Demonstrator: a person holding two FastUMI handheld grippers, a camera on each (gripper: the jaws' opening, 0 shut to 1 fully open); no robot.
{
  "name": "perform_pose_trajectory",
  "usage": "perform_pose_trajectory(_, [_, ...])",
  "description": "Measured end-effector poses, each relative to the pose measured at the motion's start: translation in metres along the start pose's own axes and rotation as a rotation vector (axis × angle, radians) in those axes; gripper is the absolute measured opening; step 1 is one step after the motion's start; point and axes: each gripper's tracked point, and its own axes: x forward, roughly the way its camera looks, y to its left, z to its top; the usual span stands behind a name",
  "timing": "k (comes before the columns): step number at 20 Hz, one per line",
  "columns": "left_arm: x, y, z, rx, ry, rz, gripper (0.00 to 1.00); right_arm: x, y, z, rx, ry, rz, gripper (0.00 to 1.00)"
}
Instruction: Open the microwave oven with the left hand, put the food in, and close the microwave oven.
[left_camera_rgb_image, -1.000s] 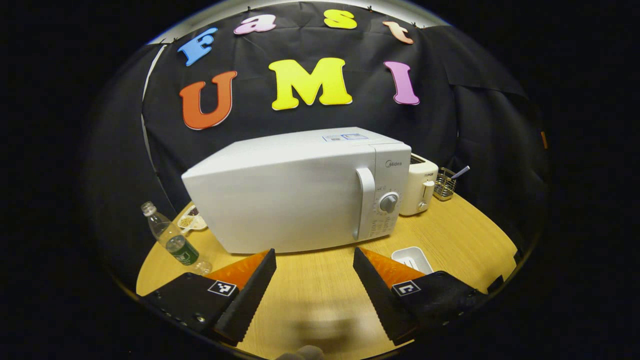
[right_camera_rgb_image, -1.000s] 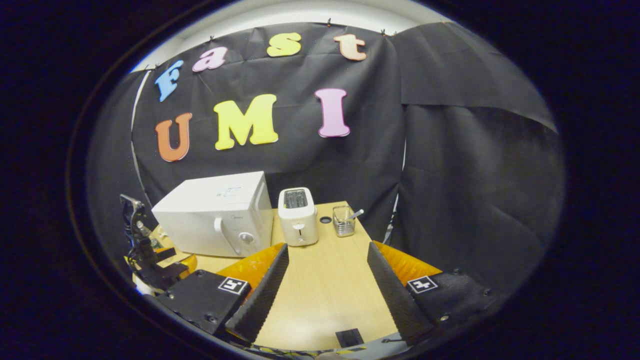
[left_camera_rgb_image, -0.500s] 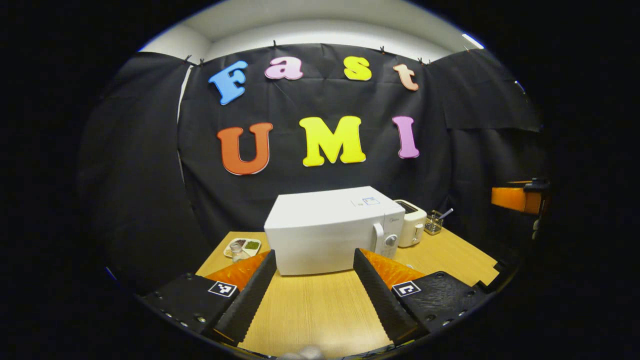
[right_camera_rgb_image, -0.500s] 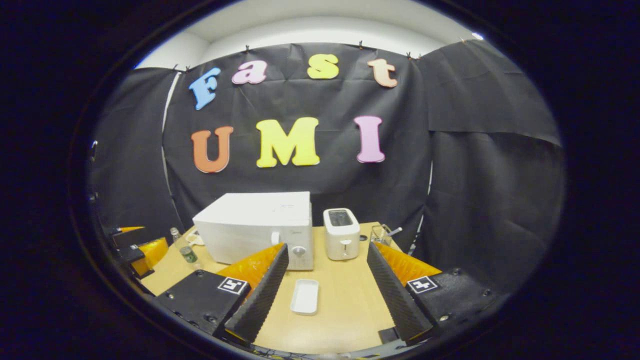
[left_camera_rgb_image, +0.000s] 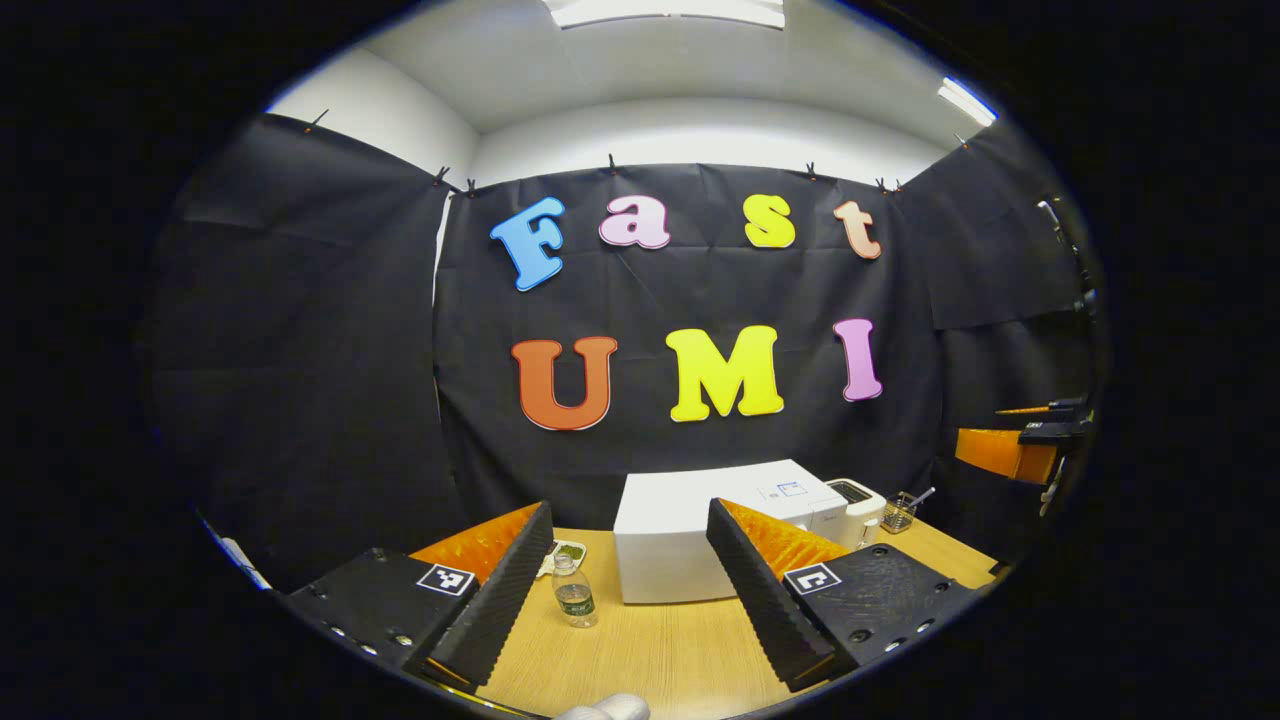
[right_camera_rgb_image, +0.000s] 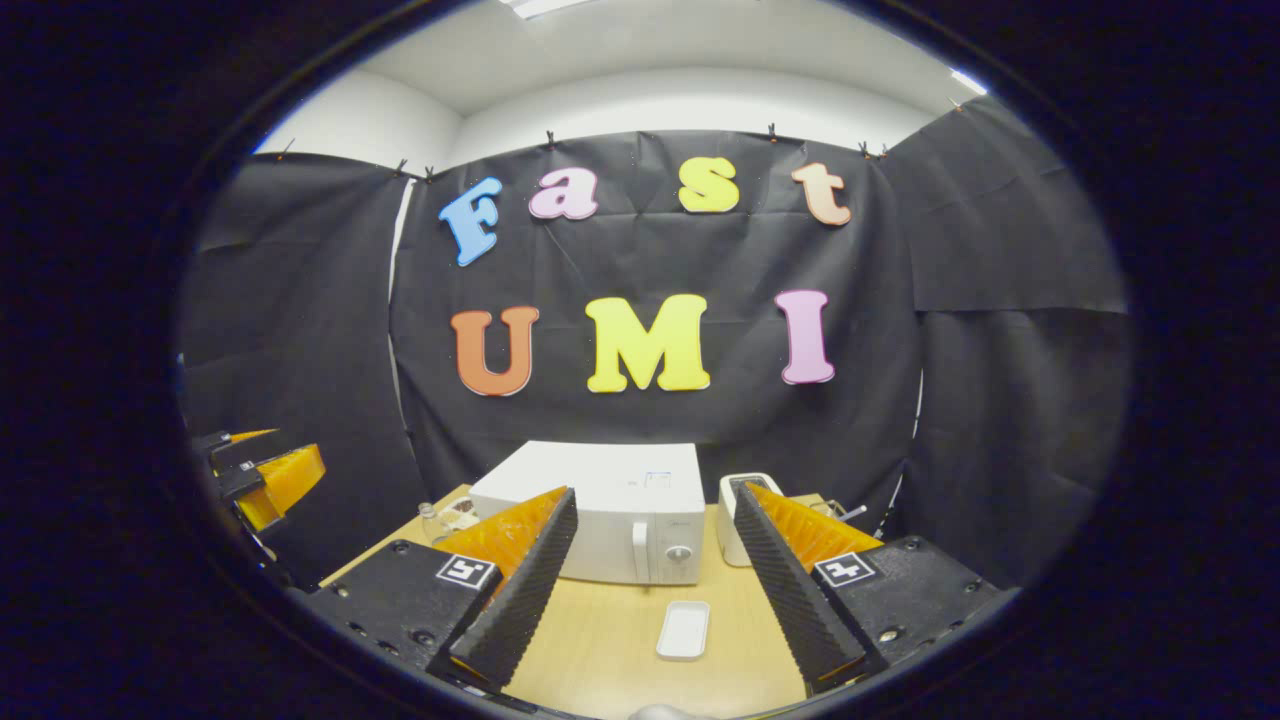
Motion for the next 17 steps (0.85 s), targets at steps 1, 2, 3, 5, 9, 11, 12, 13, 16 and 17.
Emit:
perform_pose_trajectory(1, [0.001, 0.0, 0.005, -0.007, -0.011, 0.006, 0.96, -0.002, 0.001, 0.006, -0.005, -0.011, 0.003, 1.0])
perform_pose_trajectory(2, [0.002, -0.001, 0.01, -0.009, -0.022, 0.007, 0.96, -0.004, 0.002, 0.011, -0.01, -0.019, 0.006, 1.0])
perform_pose_trajectory(3, [0.003, -0.003, 0.015, -0.006, -0.034, 0.005, 0.96, -0.005, 0.002, 0.014, -0.013, -0.025, 0.008, 0.9])
perform_pose_trajectory(5, [0.006, -0.01, 0.023, 0.0, -0.052, -0.011, 0.96, -0.005, 0.0, 0.018, -0.008, -0.025, 0.007, 1.0])
perform_pose_trajectory(9, [0.008, -0.025, 0.03, 0.011, -0.063, -0.046, 0.96, -0.01, -0.012, 0.024, 0.006, -0.034, -0.011, 1.0])
perform_pose_trajectory(11, [0.009, -0.031, 0.034, 0.026, -0.072, -0.052, 0.96, -0.014, -0.023, 0.027, 0.002, -0.044, -0.034, 1.0])
perform_pose_trajectory(12, [0.009, -0.033, 0.035, 0.032, -0.074, -0.058, 0.96, -0.016, -0.028, 0.028, 0.004, -0.048, -0.044, 0.9])
perform_pose_trajectory(13, [0.008, -0.038, 0.037, 0.033, -0.08, -0.066, 0.96, -0.019, -0.032, 0.03, 0.009, -0.053, -0.052, 1.0])
perform_pose_trajectory(16, [0.006, -0.044, 0.042, 0.04, -0.091, -0.077, 0.96, -0.023, -0.043, 0.03, 0.023, -0.056, -0.07, 1.0])
perform_pose_trajectory(17, [0.007, -0.044, 0.043, 0.035, -0.089, -0.077, 0.96, -0.025, -0.046, 0.03, 0.023, -0.054, -0.074, 1.0])
